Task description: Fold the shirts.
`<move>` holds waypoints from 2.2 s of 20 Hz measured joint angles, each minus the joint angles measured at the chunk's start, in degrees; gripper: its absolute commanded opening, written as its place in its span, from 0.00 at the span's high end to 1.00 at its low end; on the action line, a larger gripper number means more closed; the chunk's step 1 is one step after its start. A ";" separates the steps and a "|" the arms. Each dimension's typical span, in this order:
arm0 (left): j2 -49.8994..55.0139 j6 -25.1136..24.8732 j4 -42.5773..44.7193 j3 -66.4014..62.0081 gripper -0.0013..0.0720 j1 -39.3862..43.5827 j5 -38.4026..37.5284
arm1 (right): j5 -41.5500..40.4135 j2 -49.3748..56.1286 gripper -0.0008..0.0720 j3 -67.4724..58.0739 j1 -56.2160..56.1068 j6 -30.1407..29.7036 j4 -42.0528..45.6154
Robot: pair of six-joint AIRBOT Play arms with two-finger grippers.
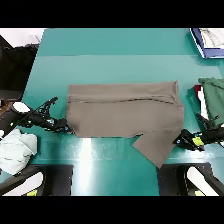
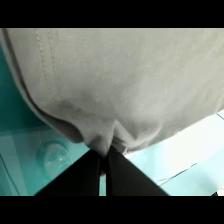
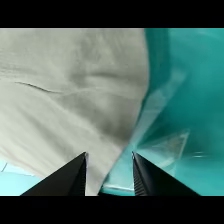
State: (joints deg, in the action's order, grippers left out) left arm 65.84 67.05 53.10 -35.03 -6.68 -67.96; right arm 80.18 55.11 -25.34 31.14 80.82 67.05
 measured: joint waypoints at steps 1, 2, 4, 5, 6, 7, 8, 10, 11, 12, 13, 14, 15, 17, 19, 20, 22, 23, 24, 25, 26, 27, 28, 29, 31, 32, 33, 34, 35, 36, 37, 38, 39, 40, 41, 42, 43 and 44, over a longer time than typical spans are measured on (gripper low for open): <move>0.00 0.00 -0.02 0.00 0.95 0.00 0.00 | -0.46 0.33 0.72 0.02 0.00 0.00 0.04; 0.00 0.00 0.00 0.00 0.95 0.00 -0.02 | -1.03 0.42 0.74 0.07 0.00 0.00 0.15; 0.00 0.00 -0.02 0.00 0.95 0.00 -0.04 | -2.84 -0.31 0.97 0.07 -0.02 -0.17 0.31; 0.00 0.00 0.00 0.00 0.95 0.00 -0.04 | -3.52 -1.09 0.97 0.09 0.02 -0.48 0.70; 0.00 0.00 0.02 -0.02 0.95 0.00 -0.09 | -4.00 -2.03 0.97 0.11 0.02 -0.98 0.79; 0.00 0.00 0.22 -0.11 0.95 0.02 -0.15 | -4.09 -3.30 0.97 0.11 0.02 -1.38 0.81; -0.04 0.00 0.59 -0.42 0.95 0.02 -0.28 | -3.85 -4.61 0.97 0.09 0.02 -1.62 0.74; -1.03 0.02 1.84 -1.46 0.95 0.02 -1.14 | -2.40 -7.82 0.97 -0.24 0.02 -1.97 0.85; -2.21 0.04 2.47 -2.23 0.95 0.04 -1.81 | -0.98 -9.70 0.97 -0.68 0.02 -2.10 1.25; -3.67 0.11 3.08 -2.93 0.95 0.04 -2.73 | 0.74 -11.61 0.97 -1.25 0.02 -2.14 1.81; -5.53 0.13 3.67 -3.52 0.95 0.04 -4.09 | 3.04 -13.79 0.97 -2.03 0.02 -2.21 2.38; -7.78 0.39 4.02 -3.98 0.95 0.04 -5.75 | 5.07 -15.85 0.97 -2.89 0.02 -2.23 2.91; -10.21 0.81 4.31 -4.33 0.95 0.04 -7.98 | 7.23 -18.16 0.97 -3.87 0.02 -2.23 3.43; -14.71 2.29 4.70 -4.72 0.95 0.04 -12.37 | 10.10 -22.21 0.97 -6.03 -0.50 -2.01 3.91; -18.01 3.54 4.90 -5.03 0.95 0.04 -15.30 | 11.50 -25.14 0.97 -8.46 -2.29 -1.64 4.15; -18.97 4.00 4.92 -5.27 0.95 0.04 -15.65 | 11.39 -25.77 0.97 -9.70 -3.69 -1.53 4.22; -20.02 4.81 5.01 -5.73 0.95 0.04 -14.16 | 9.99 -25.27 0.97 -12.02 -6.71 -1.44 4.44; -20.28 5.18 5.01 -5.92 0.95 0.04 -12.04 | 9.07 -23.96 0.97 -13.40 -8.55 -1.38 4.46; -20.35 5.53 5.09 -6.08 0.95 0.04 -10.19 | 7.89 -22.23 0.97 -14.75 -10.29 -1.31 4.50; -20.17 5.81 5.11 -6.34 0.95 0.04 -7.85 | 6.34 -19.85 0.97 -16.41 -12.09 -1.27 4.63; -19.76 6.25 5.11 -6.67 0.95 0.04 -5.70 | 4.96 -17.46 0.97 -18.32 -13.73 -1.22 4.83; -19.06 6.67 5.14 -7.10 0.95 0.04 -3.50 | 3.67 -14.97 0.97 -20.22 -15.04 -1.22 4.83; -18.29 7.10 5.05 -7.58 0.95 0.04 -1.42 | 2.54 -12.33 0.97 -22.18 -16.11 -1.20 4.87; -17.18 7.63 4.94 -8.20 0.95 0.04 0.72 | 1.42 -9.44 0.97 -24.41 -17.05 -1.16 5.05; -14.32 8.37 4.87 -9.66 0.95 0.04 3.85 | -0.26 -3.82 0.97 -28.81 -18.43 -1.07 5.03; -12.79 8.68 4.87 -10.38 0.95 0.04 4.98 | -0.92 -1.09 0.97 -31.04 -18.84 -1.07 5.05; -11.10 8.87 4.83 -11.13 0.95 0.04 6.08 | -1.57 1.42 0.97 -32.98 -19.15 -1.07 5.03; -9.40 9.07 4.66 -11.96 0.95 0.04 7.26 | -2.05 4.04 0.97 -34.99 -19.45 -1.07 5.07; -7.80 9.18 4.46 -12.76 0.95 0.07 8.31 | -2.54 6.45 0.97 -36.76 -19.56 -1.07 4.98; -6.16 9.22 4.17 -13.66 0.95 0.07 9.38 | -2.95 8.96 0.97 -38.58 -19.63 -1.09 4.94; -4.46 9.31 3.74 -14.60 0.95 0.11 10.45 | -3.43 11.21 0.97 -40.09 -19.82 -1.09 4.92; -2.91 9.35 3.32 -15.41 0.95 0.09 11.39 | -3.87 13.53 0.97 -41.64 -19.87 -1.09 4.63; -1.22 9.38 2.93 -16.22 0.95 0.09 12.50 | -4.42 15.58 0.97 -42.99 -19.91 -1.11 4.33; 0.37 9.40 2.49 -16.96 0.95 0.09 13.64 | -5.03 17.77 0.97 -44.37 -19.91 -1.11 3.93; 1.77 9.42 2.03 -17.59 0.95 0.09 14.84 | -5.86 19.82 0.97 -45.70 -19.91 -1.16 3.19; 3.02 9.42 1.57 -18.14 0.95 0.09 16.06 | -6.69 21.62 0.97 -46.86 -19.91 -1.20 2.27; 4.22 9.44 0.59 -18.60 0.94 0.07 17.73 | -7.65 23.28 0.97 -47.95 -19.93 -1.22 1.18; 5.16 9.44 -0.76 -19.04 0.66 0.09 19.58 | -8.85 24.98 0.94 -49.09 -19.93 -1.25 -0.35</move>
State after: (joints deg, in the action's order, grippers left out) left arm 71.00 76.49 52.34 -54.06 -6.59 -48.38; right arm 71.33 80.09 -74.43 11.20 79.57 66.70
